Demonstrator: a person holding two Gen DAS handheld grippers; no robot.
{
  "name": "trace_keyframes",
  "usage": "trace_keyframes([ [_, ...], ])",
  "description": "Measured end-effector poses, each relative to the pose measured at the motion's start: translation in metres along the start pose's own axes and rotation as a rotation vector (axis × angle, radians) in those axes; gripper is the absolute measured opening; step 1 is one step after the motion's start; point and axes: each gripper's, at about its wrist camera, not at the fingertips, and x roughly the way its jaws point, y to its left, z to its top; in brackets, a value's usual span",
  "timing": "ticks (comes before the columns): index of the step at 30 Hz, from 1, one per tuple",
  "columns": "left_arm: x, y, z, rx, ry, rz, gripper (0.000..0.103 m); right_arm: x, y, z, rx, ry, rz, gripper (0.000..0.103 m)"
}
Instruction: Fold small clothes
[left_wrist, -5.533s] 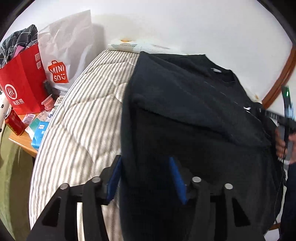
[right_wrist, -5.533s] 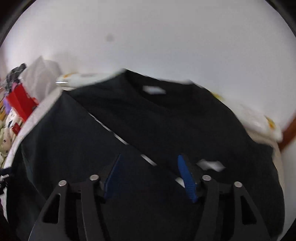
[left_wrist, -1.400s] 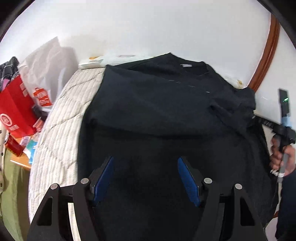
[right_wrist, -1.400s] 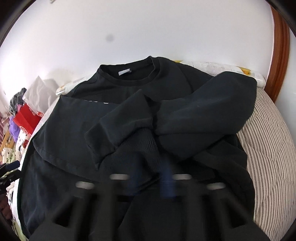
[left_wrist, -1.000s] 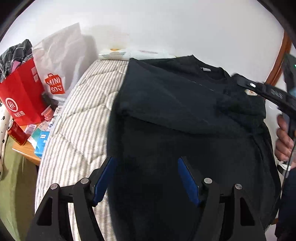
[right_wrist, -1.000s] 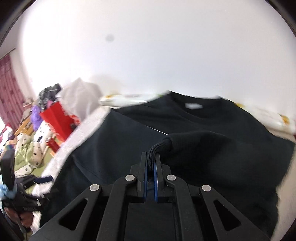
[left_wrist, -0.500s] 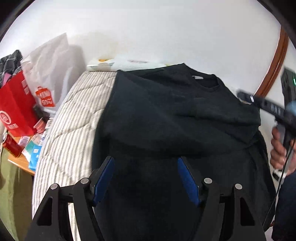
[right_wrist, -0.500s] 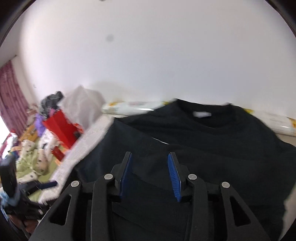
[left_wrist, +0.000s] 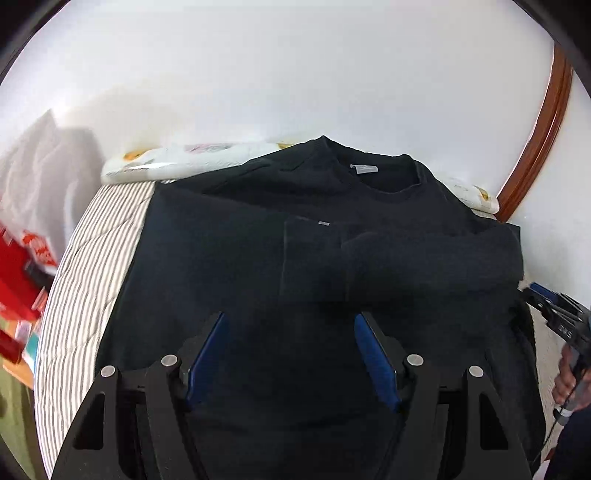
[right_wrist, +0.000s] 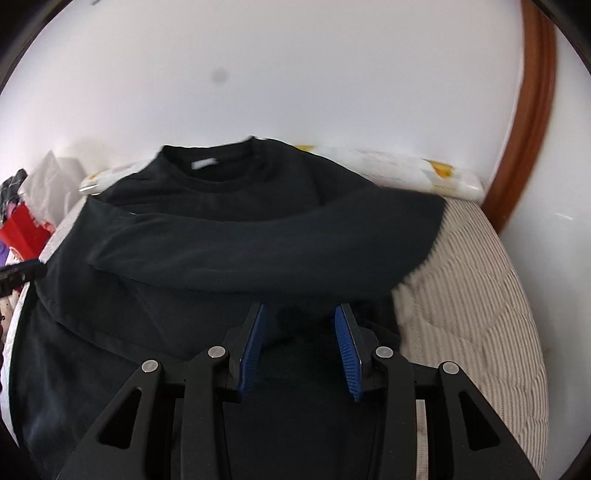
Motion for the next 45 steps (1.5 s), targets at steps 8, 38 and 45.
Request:
trace_keyframes([
  [8, 0.054, -0.004, 0.02, -0.007, 0.055, -0.006, 0.063, 0.001, -0.034, -0.001, 0.062, -0.01, 0.008, 0.039],
  [38, -0.038, 0.026, 0.02, -0.039, -0.159, 0.068, 0.012, -0.005, -0.037, 0.006, 0.097, -0.016, -0.07, 0.039],
  [45, -0.061, 0.066, -0.005, -0.108, -0.149, 0.091, 0.012, 0.015, -0.032, 0.011, 0.103, 0.022, -0.064, 0.039],
])
